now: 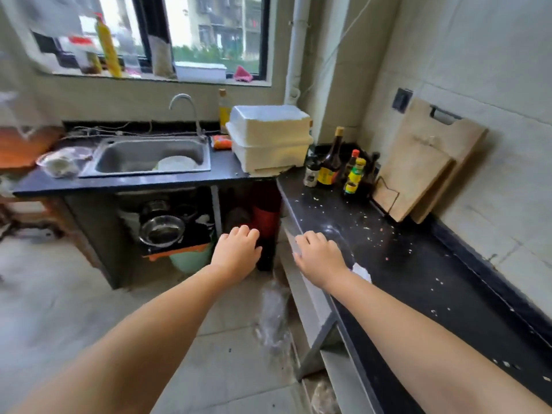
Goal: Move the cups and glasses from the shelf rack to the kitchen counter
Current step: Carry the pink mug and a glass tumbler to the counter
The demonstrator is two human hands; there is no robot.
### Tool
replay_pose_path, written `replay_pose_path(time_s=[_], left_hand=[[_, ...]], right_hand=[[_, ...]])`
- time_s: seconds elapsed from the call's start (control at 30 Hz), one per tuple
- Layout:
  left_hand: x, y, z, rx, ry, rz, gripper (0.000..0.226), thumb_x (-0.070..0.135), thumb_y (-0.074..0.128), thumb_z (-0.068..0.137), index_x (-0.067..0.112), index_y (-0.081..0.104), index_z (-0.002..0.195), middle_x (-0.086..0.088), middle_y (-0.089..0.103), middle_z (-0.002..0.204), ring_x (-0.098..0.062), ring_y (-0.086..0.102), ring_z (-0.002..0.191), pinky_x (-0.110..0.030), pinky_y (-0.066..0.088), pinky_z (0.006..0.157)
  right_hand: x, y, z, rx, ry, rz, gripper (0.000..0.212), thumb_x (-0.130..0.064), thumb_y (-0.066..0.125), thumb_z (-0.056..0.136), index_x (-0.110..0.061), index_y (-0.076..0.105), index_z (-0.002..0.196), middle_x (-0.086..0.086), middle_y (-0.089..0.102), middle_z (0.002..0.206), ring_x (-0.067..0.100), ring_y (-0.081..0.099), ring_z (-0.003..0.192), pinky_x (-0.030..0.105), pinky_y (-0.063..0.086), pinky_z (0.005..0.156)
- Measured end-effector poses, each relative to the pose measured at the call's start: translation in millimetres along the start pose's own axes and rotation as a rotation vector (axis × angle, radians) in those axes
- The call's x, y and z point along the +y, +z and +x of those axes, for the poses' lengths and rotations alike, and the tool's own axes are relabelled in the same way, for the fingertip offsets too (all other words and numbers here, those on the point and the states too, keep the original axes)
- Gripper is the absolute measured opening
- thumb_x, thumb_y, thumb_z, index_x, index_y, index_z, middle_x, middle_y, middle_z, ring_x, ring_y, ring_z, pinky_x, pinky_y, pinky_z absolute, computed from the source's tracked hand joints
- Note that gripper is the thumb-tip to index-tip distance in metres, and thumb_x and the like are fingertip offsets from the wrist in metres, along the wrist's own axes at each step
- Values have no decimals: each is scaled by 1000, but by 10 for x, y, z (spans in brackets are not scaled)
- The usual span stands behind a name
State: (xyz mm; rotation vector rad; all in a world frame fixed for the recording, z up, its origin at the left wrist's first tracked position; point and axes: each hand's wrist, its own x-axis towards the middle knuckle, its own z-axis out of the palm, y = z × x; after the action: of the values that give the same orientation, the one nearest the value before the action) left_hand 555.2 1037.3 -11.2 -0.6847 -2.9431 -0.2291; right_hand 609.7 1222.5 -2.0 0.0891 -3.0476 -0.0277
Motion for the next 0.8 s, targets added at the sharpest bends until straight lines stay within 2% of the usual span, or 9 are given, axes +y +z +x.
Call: replay_pose_path(time_s=[0.23, 0.37, 0.5, 0.8], left_hand=[[-1857, -374, -947, 19, -237, 58, 38, 36, 42, 95, 13, 49, 124, -8, 53, 123, -29, 50, 117, -40, 43, 90], [-3008, -609, -1583, 24, -367, 87, 38, 37, 43, 95, 14, 50, 124, -7, 55, 119, -27, 53, 112, -40, 48, 90], [-3873, -846, -2146, 48, -508, 76, 35, 36, 44, 95, 17, 51, 123, -5, 56, 120, -23, 54, 112, -36, 48, 93], [-5339, -1168, -2662, 52, -734, 70, 35, 35, 40, 96, 17, 48, 124, -6, 54, 127, -25, 50, 118, -38, 43, 95]], right_hand=[[-2068, 39, 624, 37, -236, 57, 43, -34, 42, 96, -10, 48, 131, 13, 53, 127, 33, 51, 115, 40, 45, 84], [-3395, 123, 859, 21, -366, 94, 41, -34, 42, 96, -10, 49, 128, 14, 52, 128, 33, 49, 118, 41, 43, 87], [-4459, 173, 1013, -16, -478, 82, 39, -35, 40, 97, -10, 50, 125, 12, 50, 129, 32, 47, 120, 39, 43, 88], [-6058, 166, 1659, -21, -695, 55, 37, -36, 37, 98, -11, 49, 122, 10, 51, 124, 30, 51, 113, 39, 45, 83]])
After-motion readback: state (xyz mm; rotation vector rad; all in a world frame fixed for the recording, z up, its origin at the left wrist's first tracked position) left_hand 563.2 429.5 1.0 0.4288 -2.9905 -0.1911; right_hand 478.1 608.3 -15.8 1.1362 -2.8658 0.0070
